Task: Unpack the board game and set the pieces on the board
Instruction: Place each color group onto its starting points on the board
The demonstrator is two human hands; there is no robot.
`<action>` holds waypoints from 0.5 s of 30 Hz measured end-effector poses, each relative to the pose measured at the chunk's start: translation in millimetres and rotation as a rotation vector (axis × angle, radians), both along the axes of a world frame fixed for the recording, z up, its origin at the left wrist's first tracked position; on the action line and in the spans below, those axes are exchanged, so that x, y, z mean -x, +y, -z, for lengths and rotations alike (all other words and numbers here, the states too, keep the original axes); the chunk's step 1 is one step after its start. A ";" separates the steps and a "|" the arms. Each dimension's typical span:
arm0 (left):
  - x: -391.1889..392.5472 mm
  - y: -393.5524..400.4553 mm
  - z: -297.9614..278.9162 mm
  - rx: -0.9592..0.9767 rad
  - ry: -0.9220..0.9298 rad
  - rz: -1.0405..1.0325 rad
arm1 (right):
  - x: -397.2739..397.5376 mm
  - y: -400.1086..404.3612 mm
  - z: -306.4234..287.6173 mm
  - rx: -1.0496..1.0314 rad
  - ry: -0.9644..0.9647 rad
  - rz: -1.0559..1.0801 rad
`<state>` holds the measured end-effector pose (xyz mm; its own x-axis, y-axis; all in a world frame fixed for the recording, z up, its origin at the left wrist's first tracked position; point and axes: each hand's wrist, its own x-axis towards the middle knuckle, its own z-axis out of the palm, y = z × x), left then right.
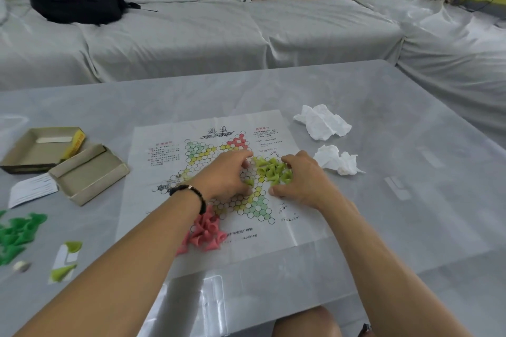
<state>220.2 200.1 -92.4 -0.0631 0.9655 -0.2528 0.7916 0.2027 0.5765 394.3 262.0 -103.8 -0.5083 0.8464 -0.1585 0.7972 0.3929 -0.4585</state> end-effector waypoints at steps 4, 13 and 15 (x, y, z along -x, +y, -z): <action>-7.2 23.3 0.1 0.014 0.098 0.090 | -0.1 6.4 -0.8 0.007 -0.012 -0.015; -11.3 12.1 -2.8 -0.057 0.135 0.122 | -7.5 -3.6 0.5 0.020 0.104 0.019; -6.9 -3.5 -3.2 -0.087 0.129 0.086 | -8.7 -15.3 -5.1 -0.087 0.066 0.020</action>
